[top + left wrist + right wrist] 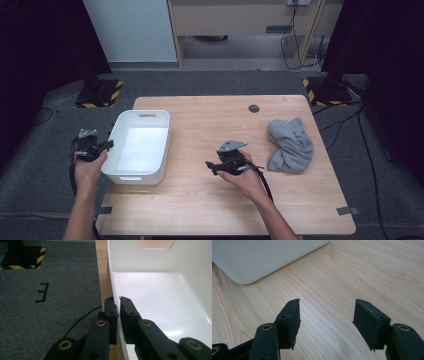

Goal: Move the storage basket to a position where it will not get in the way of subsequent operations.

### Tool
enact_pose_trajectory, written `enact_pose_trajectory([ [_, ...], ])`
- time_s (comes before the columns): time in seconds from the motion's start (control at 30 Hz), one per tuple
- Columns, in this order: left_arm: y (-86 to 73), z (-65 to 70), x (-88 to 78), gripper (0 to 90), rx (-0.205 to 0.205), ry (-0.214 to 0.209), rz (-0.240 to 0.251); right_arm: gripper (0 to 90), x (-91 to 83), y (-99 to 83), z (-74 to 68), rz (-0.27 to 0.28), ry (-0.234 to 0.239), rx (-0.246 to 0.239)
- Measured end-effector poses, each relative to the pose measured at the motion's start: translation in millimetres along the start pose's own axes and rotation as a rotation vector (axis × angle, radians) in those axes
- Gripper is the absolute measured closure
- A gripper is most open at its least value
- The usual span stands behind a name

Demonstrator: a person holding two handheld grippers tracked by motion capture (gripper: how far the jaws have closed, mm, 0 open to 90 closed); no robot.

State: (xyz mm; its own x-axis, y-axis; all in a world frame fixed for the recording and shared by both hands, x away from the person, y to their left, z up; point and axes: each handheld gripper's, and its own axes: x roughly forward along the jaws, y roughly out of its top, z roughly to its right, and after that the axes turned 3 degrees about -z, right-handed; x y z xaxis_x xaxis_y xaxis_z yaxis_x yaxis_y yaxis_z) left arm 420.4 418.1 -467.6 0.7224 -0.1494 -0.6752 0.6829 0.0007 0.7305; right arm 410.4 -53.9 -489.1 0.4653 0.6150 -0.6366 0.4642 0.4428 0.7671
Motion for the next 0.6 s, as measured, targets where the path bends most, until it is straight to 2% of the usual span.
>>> enact_pose_trajectory([
  [0.13,-0.3,0.0,-0.1,84.3,0.011,-0.002,0.004,38.3,-1.7,-2.1,2.4,0.002,-0.005,0.006],
  [0.3,0.0,-0.8,1.0,84.1,0.000,-0.024,0.006,38.2,-5.1,-4.9,5.4,0.003,-0.009,0.011],
  [0.6,0.5,6.7,1.4,81.7,-0.002,-0.015,0.003,37.2,-21.4,-9.1,16.6,0.023,-0.035,0.028],
])
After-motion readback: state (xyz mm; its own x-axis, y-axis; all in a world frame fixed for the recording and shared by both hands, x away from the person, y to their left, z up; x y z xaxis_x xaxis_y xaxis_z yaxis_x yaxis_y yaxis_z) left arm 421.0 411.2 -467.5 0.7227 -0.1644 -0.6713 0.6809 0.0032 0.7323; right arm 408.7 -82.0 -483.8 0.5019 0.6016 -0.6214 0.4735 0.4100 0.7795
